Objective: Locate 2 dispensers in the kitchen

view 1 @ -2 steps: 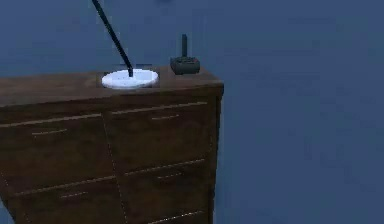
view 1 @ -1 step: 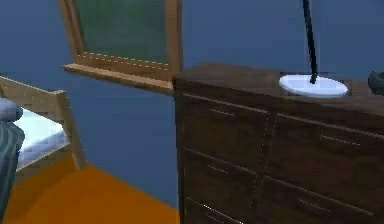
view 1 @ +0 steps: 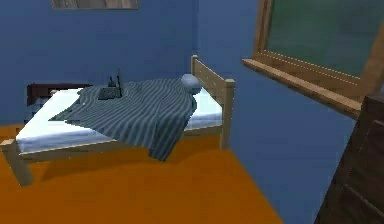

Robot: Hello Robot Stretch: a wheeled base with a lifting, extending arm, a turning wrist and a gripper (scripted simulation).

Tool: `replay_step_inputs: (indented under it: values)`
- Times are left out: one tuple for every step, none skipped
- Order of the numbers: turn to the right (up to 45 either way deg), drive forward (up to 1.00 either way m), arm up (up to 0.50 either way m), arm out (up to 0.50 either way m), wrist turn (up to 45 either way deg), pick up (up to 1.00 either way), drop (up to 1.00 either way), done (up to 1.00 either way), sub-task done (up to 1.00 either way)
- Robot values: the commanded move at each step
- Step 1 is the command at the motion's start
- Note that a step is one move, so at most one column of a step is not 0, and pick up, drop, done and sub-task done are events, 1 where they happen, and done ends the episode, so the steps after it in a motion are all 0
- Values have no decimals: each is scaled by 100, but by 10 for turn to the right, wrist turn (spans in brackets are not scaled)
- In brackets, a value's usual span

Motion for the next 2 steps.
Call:
replay_step_inputs:
  values:
    - [0, 20, 0, 0, 0, 0, 0, 0, 0]
    - [-450, 0, 0, 0, 0, 0, 0, 0, 0]
